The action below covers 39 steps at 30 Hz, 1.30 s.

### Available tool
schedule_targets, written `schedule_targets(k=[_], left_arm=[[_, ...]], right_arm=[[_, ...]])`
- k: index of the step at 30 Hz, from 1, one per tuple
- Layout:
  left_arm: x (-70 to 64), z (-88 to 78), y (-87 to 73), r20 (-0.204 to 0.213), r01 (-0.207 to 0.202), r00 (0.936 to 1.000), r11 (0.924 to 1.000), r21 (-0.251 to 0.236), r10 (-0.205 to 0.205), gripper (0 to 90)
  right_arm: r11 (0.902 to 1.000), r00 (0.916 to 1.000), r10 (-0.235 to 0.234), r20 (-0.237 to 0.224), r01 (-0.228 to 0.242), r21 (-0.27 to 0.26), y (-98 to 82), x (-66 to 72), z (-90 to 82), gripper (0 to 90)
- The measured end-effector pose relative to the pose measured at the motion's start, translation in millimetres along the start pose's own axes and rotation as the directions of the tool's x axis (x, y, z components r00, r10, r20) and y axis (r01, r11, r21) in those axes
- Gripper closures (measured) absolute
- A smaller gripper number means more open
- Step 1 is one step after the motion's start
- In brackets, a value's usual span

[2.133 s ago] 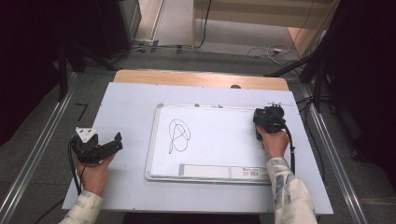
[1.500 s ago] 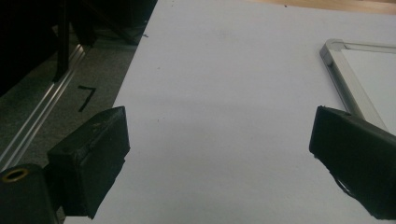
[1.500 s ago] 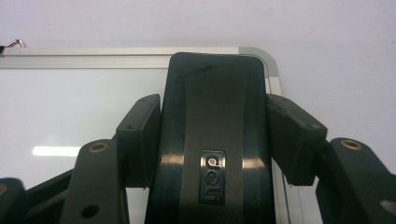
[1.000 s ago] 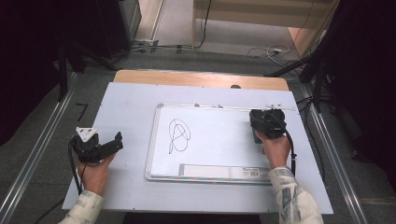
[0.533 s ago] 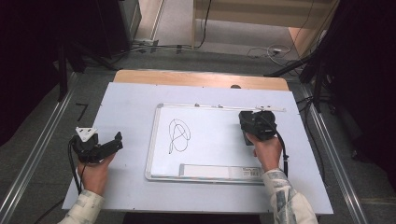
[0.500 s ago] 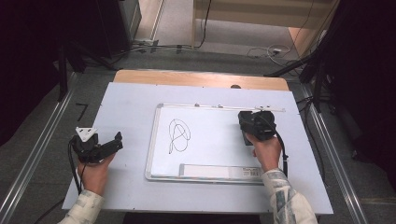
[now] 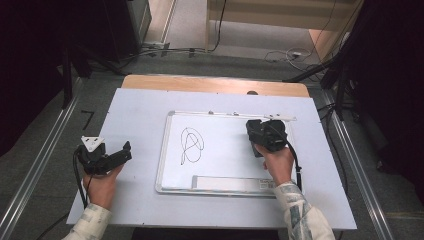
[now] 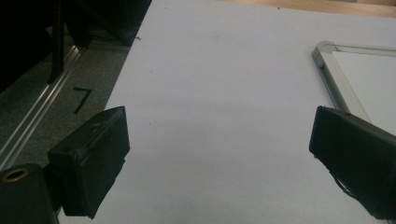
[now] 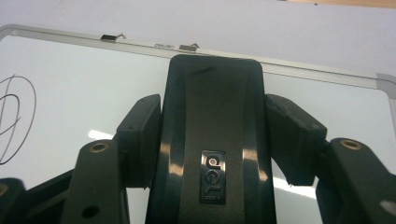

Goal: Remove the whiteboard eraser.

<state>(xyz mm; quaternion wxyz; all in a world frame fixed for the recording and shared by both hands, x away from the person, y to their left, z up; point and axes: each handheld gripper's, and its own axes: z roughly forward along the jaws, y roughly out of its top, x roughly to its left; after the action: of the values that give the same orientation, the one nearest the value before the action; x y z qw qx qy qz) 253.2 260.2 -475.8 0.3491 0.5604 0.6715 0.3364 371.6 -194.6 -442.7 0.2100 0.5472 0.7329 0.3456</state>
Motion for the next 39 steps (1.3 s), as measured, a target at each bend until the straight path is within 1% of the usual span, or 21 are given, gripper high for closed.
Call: schedule_targets(k=[23,39], left_arm=[[1.0,-1.2,-0.1,0.001,0.008,1.0000,1.0000,-0.004,-0.008,5.7],[1.7,-2.0,-0.5,0.005,0.015,0.9999,0.9999,-0.004,-0.015,5.7]], right_arm=[[0.9994,0.9980,-0.034,-0.053,0.033,-0.007,2.0,33.1,3.8,37.8],[0.9980,0.9937,-0.062,-0.093,0.062,-0.005,1.6,59.1,10.2,37.8]])
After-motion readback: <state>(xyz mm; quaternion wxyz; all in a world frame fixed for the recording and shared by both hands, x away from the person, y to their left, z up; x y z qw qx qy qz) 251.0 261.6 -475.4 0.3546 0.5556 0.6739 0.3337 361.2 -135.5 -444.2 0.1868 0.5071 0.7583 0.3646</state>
